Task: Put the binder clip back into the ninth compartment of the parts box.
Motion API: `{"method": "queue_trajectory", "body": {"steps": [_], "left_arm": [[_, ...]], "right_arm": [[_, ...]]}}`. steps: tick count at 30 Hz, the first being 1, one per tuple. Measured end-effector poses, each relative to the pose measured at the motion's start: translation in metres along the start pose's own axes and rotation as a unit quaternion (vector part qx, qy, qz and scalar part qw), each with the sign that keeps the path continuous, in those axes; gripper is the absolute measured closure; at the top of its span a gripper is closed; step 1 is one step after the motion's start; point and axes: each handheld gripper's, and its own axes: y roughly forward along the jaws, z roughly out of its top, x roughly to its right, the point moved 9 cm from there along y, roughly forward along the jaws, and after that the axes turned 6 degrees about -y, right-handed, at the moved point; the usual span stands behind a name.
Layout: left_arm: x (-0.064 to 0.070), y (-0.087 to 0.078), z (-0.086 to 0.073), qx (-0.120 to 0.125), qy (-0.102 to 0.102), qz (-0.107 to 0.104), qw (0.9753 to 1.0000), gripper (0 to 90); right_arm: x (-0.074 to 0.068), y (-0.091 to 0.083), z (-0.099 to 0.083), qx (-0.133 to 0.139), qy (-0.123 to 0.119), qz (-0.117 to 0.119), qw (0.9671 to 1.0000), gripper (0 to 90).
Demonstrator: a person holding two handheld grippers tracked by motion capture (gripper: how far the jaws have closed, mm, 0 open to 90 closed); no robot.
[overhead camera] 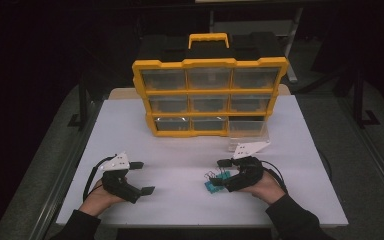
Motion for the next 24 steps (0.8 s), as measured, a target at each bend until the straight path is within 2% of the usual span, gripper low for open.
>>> {"method": "queue_trajectory", "body": {"steps": [12,24], "left_arm": [[0.0,0.0,-0.001,-0.001,0.0,-0.001,1.0,0.0],[0.0,0.0,-0.001,-0.001,0.001,-0.001,1.0,0.0]], "right_arm": [[-0.004,-0.003,-0.005,-0.001,-0.005,0.031,0.9995,52.1],[-0.008,-0.001,-0.015,-0.025,-0.023,0.053,0.998,64.6]]}}
